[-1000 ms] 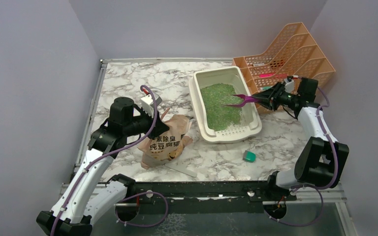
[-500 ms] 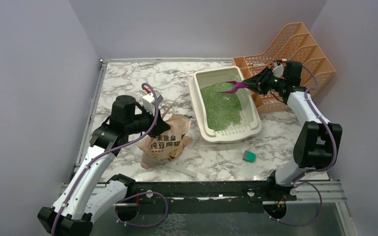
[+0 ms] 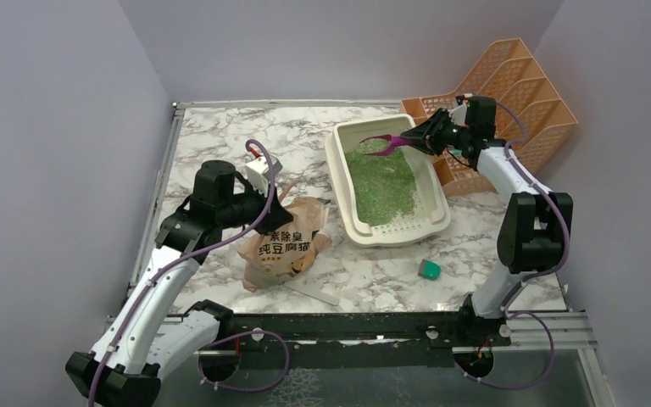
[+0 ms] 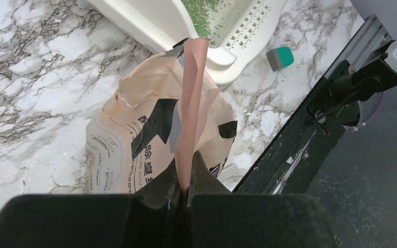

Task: Fill the litter box with clean litter
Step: Pour the cat litter into the litter box.

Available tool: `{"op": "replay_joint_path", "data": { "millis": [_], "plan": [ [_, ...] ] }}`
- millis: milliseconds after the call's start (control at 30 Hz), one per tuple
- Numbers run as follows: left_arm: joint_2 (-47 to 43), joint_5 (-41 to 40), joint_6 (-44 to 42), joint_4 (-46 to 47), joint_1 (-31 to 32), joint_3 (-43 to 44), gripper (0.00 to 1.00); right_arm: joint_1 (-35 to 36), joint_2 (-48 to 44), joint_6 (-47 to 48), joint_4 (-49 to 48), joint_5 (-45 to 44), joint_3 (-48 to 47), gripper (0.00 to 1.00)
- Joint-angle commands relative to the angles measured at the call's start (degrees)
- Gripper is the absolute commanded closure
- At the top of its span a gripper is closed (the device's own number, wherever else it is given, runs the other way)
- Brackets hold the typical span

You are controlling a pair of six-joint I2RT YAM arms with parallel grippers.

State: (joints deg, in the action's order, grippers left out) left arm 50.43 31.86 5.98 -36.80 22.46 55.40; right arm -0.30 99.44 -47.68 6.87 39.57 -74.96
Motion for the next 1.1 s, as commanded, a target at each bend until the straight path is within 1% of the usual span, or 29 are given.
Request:
{"op": "replay_joint_path", "data": {
  "millis": [0,300,533,733,1067],
  "plan": [
    [0.59,0.49,0.62,4.08,0.13,4.03,1.0,0.21,2.45,-1.82,-4.72,-0.76,-2.66,0.99],
    [1.56,0.22,1.27,4.01,0.14,4.66,1.0,2.4,6.3,-4.92,-6.35,1.89,-5.3,0.99],
    [2.63,0.4,0.78,3.99,0.13,5.51,1.0,2.49,7.87,-3.69,-4.61,0.73,-8.34,0.99],
    [1.46,0.4,0.57,4.01,0.13,4.82,1.0,2.43,6.37,-1.53,-2.67,-3.1,-8.11,0.99],
    [-0.09,0.78,0.57,4.1,0.13,3.59,1.0,0.58,1.87,-0.34,-1.48,-5.52,-5.17,0.99]
  ]
}}
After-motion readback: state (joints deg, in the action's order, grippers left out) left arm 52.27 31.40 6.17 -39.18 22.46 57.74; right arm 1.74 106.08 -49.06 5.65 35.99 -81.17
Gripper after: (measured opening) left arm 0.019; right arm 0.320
